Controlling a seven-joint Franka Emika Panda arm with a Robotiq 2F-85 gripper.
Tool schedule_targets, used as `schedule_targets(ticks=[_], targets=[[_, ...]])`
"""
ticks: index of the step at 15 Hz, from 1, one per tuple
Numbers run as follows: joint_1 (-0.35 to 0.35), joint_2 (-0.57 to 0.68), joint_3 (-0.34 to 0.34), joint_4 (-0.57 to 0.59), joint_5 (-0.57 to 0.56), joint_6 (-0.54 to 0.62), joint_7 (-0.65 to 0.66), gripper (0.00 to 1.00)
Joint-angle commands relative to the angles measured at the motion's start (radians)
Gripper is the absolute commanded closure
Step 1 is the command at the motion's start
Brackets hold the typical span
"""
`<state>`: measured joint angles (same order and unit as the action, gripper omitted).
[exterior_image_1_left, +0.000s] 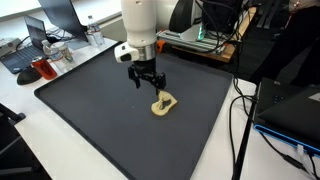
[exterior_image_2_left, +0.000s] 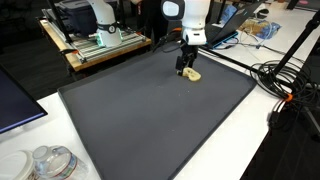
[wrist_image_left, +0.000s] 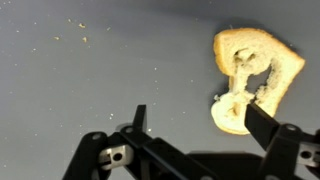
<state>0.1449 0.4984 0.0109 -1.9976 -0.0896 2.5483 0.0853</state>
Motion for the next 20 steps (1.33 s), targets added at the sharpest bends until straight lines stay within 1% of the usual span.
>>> schedule_targets(ticks=[1,2,3,4,10,14,20], targets=[[-0.076,-0.030,0.052,-0.010,0.098,-0.014,-0.064,0.00],[-0.039,-0.029,0.008,-0.005,0.042,-0.017,-0.010,0.00],[-0.059,-0.030,0.033,-0.004,0.073,-0.020,-0.039,0.00],[-0.025,-0.030,0.003,-0.002,0.024,-0.024,0.004,0.00],[0.062,-0.019,-0.001,0.014,-0.067,-0.059,0.062,0.00],[0.133,0.004,-0.008,0.052,-0.158,-0.142,0.103,0.00],[0.221,0.058,-0.009,0.133,-0.295,-0.259,0.183,0.00]])
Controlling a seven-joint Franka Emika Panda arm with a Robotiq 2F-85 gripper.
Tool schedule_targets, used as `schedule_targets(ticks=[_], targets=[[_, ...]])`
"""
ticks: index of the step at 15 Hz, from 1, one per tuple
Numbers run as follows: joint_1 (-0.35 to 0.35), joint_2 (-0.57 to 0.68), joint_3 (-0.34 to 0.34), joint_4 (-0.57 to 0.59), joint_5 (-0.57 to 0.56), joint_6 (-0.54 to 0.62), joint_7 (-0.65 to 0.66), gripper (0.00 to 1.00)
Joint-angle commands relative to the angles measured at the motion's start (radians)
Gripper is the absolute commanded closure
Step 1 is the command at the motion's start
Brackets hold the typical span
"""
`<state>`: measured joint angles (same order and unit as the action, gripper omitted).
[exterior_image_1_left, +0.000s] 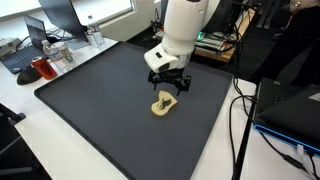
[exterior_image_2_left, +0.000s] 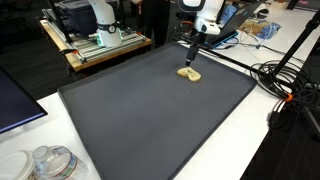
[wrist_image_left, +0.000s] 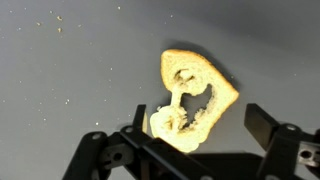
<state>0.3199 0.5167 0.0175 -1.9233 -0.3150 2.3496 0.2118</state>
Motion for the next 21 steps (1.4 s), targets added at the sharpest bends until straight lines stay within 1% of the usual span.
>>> schedule_targets(ticks=[1,3,6,8,13,15,21], targets=[[0.060,0.051,-0.019,0.071,-0.094,-0.072,0.074,0.00],[0.092,0.074,-0.031,0.095,-0.151,-0.092,0.119,0.00],[0.155,0.103,-0.063,0.119,-0.268,-0.125,0.212,0.00],[0.186,0.123,-0.068,0.136,-0.326,-0.151,0.262,0.00],[0.231,0.163,-0.051,0.173,-0.427,-0.234,0.370,0.00],[0.258,0.183,-0.055,0.189,-0.489,-0.274,0.427,0.00],[0.284,0.242,-0.025,0.217,-0.619,-0.355,0.566,0.00]])
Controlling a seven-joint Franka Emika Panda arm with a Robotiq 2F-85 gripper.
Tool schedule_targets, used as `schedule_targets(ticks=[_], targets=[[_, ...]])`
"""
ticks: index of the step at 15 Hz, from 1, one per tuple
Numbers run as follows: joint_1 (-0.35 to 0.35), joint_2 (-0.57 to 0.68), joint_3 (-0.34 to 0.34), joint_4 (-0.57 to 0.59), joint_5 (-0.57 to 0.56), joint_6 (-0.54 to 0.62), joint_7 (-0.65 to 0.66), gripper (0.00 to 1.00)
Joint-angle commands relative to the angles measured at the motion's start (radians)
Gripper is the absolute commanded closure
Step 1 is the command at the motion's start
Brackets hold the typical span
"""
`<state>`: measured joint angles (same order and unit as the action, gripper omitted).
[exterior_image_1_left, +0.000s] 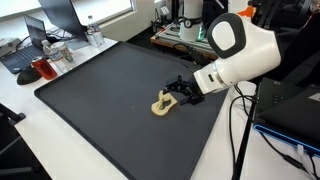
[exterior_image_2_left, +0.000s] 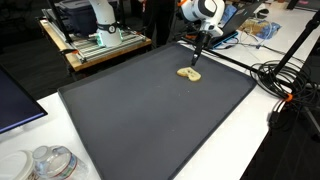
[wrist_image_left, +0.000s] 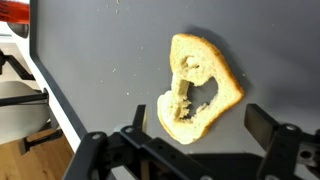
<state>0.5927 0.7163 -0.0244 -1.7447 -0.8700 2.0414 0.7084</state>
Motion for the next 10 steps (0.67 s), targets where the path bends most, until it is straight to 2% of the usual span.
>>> schedule_targets(ticks=[1,6,10], targets=[[0.012,0.052,0.023,0.043,-0.079,-0.055,0.088,0.00],[0.001,0.084,0.061,0.067,-0.088,-0.084,0.146,0.00],[-0.021,0.068,0.079,0.075,-0.070,-0.091,0.133,0.00]])
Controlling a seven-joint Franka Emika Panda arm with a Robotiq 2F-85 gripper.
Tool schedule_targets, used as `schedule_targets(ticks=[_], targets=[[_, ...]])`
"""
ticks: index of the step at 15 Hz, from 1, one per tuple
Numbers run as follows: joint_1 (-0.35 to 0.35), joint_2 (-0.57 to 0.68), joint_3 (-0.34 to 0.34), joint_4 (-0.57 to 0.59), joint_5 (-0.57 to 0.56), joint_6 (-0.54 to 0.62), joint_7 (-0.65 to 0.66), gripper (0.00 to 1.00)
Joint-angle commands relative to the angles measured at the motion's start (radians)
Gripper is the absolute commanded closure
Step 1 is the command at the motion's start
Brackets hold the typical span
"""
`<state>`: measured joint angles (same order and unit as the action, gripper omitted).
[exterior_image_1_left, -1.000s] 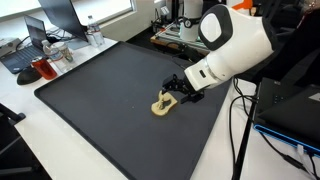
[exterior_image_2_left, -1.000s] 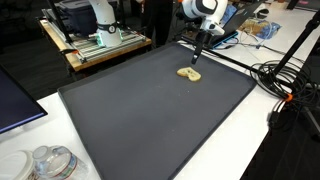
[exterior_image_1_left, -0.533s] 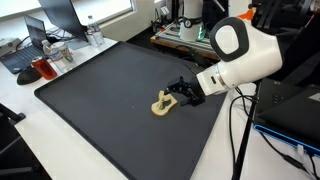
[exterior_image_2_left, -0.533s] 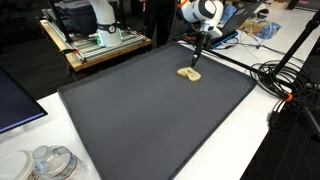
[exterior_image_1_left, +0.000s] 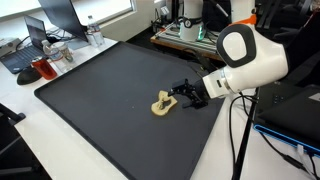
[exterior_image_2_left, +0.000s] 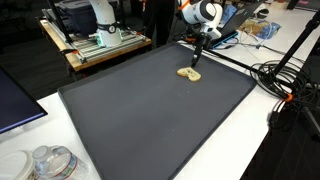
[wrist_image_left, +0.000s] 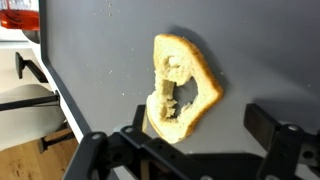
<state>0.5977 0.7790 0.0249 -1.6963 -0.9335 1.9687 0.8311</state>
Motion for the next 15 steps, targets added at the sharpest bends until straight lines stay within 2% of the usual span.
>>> schedule_targets(ticks=[1,9,15], targets=[[-0.034,-0.002,0.033,0.028,0.000,-0.017,0.003,0.00],[-0.170,-0.096,0.088,0.027,0.092,0.029,-0.087,0.00],[-0.277,-0.178,0.104,0.016,0.302,0.099,-0.270,0.00]])
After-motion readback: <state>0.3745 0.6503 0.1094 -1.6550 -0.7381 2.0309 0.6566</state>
